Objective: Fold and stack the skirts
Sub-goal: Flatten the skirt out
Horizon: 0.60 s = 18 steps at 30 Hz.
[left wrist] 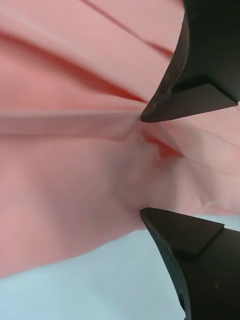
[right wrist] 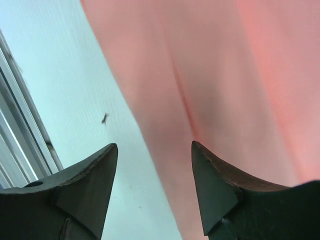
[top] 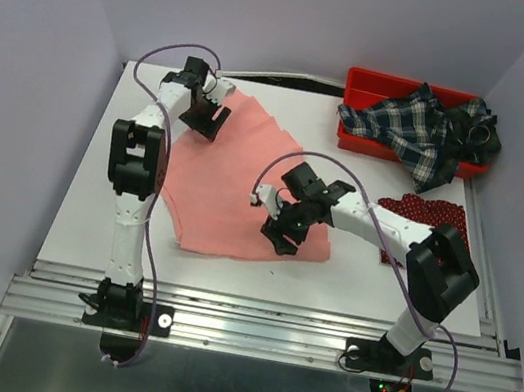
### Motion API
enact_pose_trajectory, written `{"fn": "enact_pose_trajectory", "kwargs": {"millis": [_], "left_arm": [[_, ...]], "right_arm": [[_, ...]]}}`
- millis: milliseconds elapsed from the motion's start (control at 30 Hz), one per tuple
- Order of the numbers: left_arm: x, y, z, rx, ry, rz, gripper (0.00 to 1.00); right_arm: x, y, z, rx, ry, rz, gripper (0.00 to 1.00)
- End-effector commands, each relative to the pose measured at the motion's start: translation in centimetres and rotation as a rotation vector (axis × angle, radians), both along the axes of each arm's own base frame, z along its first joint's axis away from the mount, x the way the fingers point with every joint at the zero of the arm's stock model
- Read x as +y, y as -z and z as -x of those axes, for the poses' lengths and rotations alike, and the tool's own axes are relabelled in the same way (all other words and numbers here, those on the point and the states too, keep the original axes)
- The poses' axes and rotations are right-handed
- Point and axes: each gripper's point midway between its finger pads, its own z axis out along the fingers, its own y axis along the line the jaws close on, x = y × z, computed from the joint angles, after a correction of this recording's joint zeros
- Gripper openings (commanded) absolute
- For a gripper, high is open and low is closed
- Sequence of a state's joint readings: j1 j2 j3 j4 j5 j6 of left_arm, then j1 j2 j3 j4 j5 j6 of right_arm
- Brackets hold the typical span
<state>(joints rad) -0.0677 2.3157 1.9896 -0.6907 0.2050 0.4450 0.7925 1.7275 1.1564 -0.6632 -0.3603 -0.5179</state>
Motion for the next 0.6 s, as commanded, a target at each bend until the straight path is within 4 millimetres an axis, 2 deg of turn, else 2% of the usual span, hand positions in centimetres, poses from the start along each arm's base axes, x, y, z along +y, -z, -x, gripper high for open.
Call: {"fn": "enact_pose_trajectory", "kwargs": {"millis": [0,33,67,100,133,167,200,233,267,300,333,367,400,433,467,500,567], "left_arm": [[-3.2,-10.2,-2.1,-0.193,0.049,0.124,0.83],[-3.0,-10.5,-1.6,-0.200,0.052,0.116,0.83],[-2.8,-11.3,-1.1,-0.216,0.052,0.112,0.83],[-2.7,-14.3,-0.1,-0.278,0.058,0.112,0.83],[-2.6,-14.7,1.0,-0.285,0.067,0.112,0.82],[-2.5,-12.6,2.9,-0.244,0.073,0.109,0.80],[-2.1,-14.7,4.2,-0.299,0.062,0.092,0.75],[-1.9,-14.2,5.0,-0.298,0.035,0.093,0.72],[-1.2,-11.6,7.2,-0.229,0.003,0.082,0.68],[-0.5,-12.1,8.4,-0.230,-0.031,0.089,0.62],[0.0,-11.2,9.4,-0.199,-0.066,0.102,0.57],[0.6,-9.9,11.5,-0.142,-0.125,0.165,0.52],[-0.1,-9.4,12.5,-0.118,-0.124,0.205,0.52],[1.3,-8.9,13.2,-0.100,-0.173,0.237,0.52],[1.5,-7.7,14.6,-0.064,-0.213,0.273,0.52],[1.2,-8.2,15.2,-0.069,-0.207,0.333,0.52],[2.1,-7.0,16.3,-0.041,-0.257,0.359,0.51]], "right_arm": [[1.9,-9.4,-7.7,-0.094,0.203,-0.258,0.66],[1.2,-10.5,-9.8,-0.132,0.240,-0.272,0.66],[0.3,-10.6,-11.4,-0.159,0.277,-0.265,0.66],[-1.0,-9.7,-13.3,-0.185,0.310,-0.236,0.65],[-1.5,-9.3,-14.2,-0.201,0.323,-0.213,0.65],[-2.1,-8.7,-15.0,-0.227,0.347,-0.170,0.64],[-2.6,-8.4,-15.9,-0.238,0.382,-0.152,0.64],[-2.7,-7.0,-16.3,-0.226,0.400,-0.122,0.63],[-2.9,-6.3,-16.6,-0.218,0.414,-0.104,0.62],[-2.7,-6.1,-16.9,-0.214,0.422,-0.103,0.62],[-2.6,-5.5,-17.0,-0.193,0.448,-0.099,0.61],[-2.5,-4.7,-17.6,-0.189,0.480,-0.088,0.61],[-2.6,-4.1,-17.8,-0.189,0.486,-0.074,0.61],[-2.5,-3.9,-18.2,-0.187,0.507,-0.074,0.61],[-2.9,-3.0,-18.6,-0.177,0.529,-0.056,0.62],[-2.7,-3.0,-18.8,-0.178,0.537,-0.063,0.62],[-2.4,-2.7,-18.8,-0.162,0.550,-0.076,0.62]]}}
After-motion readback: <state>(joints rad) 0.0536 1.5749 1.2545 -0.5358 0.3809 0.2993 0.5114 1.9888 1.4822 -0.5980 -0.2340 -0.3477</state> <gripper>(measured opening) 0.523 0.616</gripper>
